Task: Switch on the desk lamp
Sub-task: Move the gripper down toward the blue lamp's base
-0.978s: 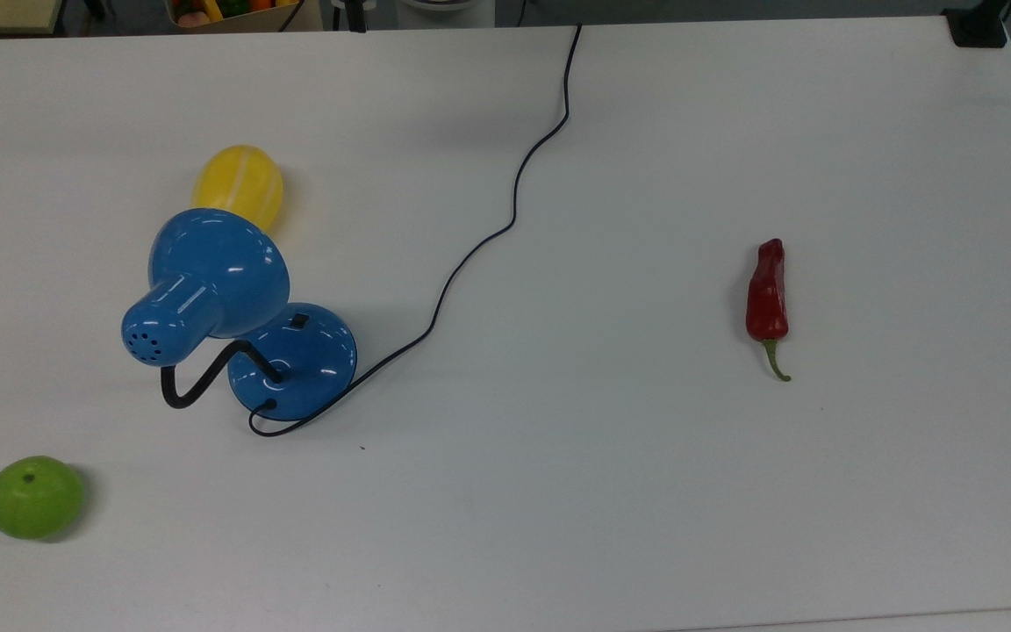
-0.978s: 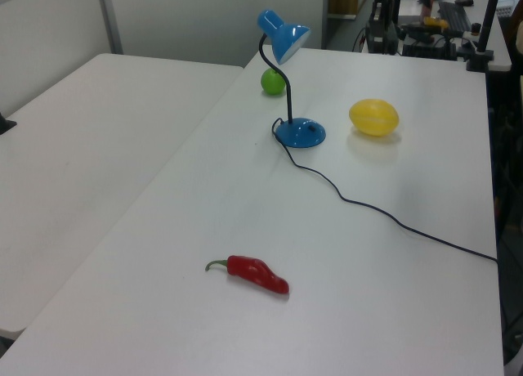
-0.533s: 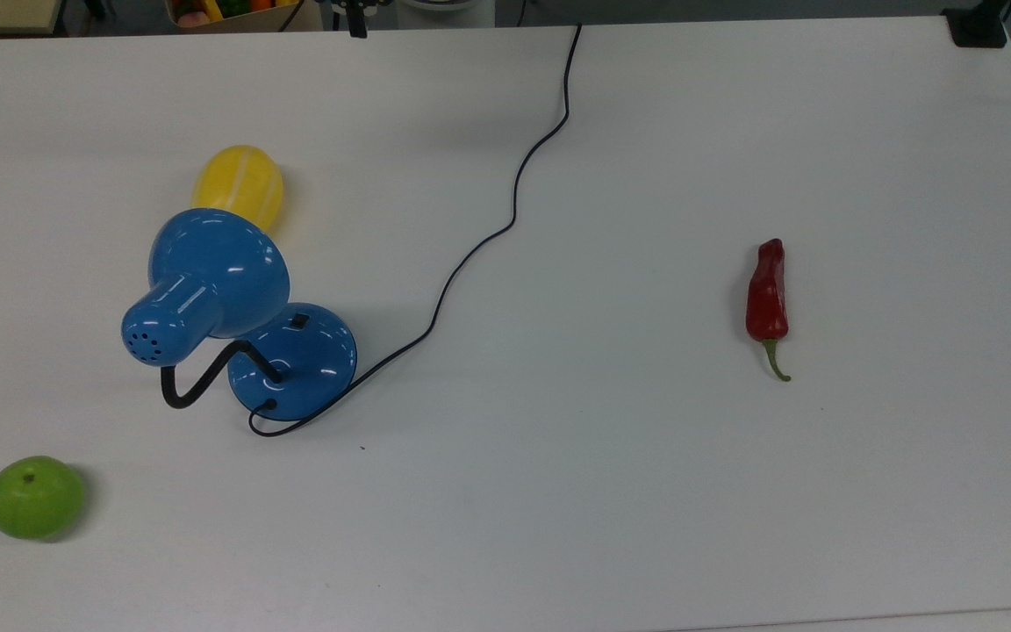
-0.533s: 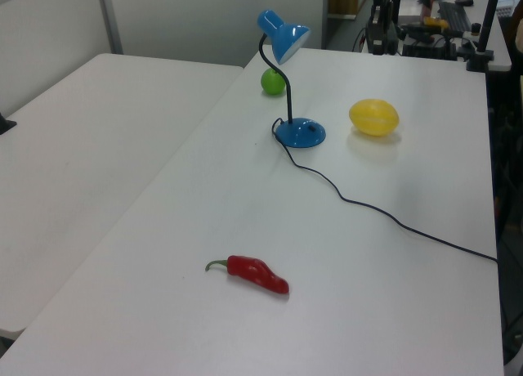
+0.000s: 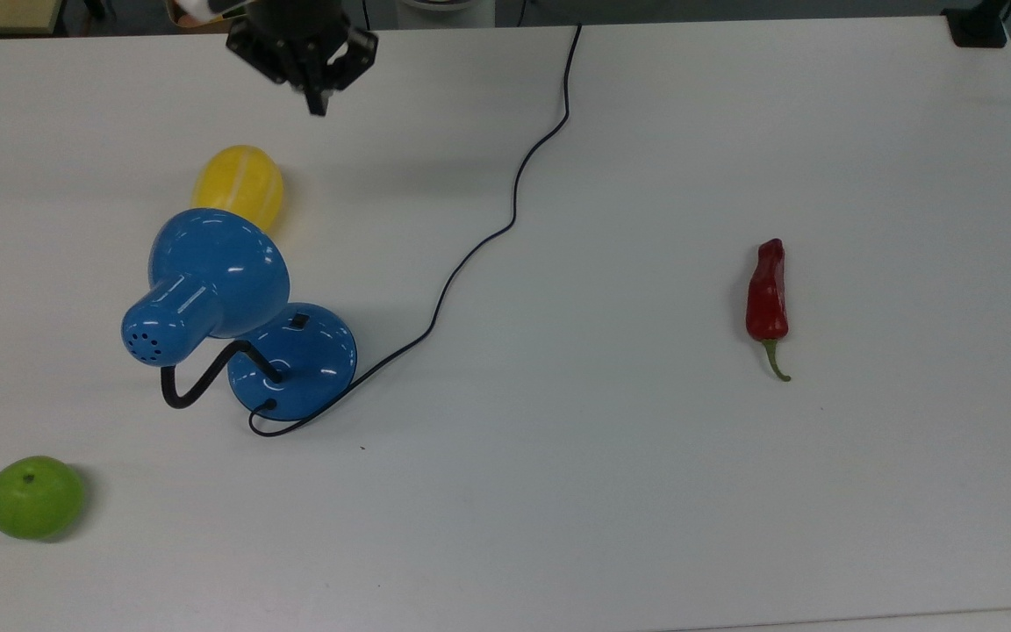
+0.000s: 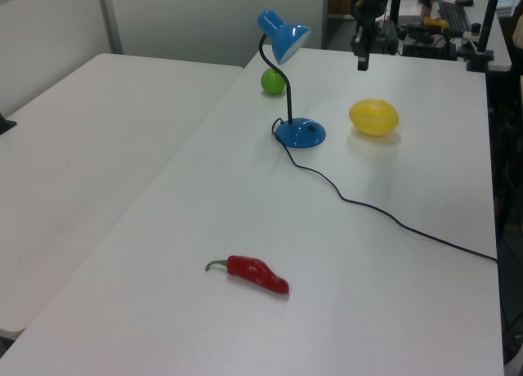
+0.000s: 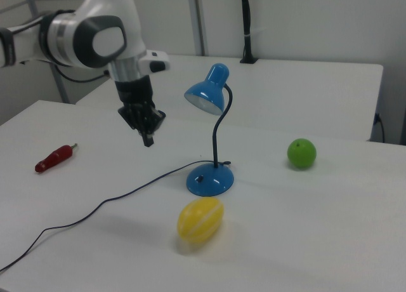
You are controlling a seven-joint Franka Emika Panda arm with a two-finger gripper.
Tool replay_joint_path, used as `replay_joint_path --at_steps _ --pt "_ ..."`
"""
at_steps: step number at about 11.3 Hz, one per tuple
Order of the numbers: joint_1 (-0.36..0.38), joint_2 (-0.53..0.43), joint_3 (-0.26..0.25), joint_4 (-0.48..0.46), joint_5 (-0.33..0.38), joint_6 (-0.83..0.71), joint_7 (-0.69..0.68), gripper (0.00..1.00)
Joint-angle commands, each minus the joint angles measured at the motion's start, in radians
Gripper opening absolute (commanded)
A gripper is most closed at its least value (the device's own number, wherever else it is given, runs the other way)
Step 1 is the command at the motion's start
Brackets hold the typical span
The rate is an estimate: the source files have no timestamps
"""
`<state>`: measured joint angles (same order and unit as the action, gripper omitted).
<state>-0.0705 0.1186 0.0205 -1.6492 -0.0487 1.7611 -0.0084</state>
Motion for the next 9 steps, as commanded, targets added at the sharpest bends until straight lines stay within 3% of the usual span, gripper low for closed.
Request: replay_joint_path --at_steps 1,6,9 --pt "-0.031 0.047 0.001 -0.015 -0.010 0.093 0.076 0.00" --pt "-0.064 0.058 -0.001 -0.223 -0.010 0.412 0.230 0.00" --pt "-0.065 0.125 -0.001 -0.239 -0.011 0.547 0.275 0.00"
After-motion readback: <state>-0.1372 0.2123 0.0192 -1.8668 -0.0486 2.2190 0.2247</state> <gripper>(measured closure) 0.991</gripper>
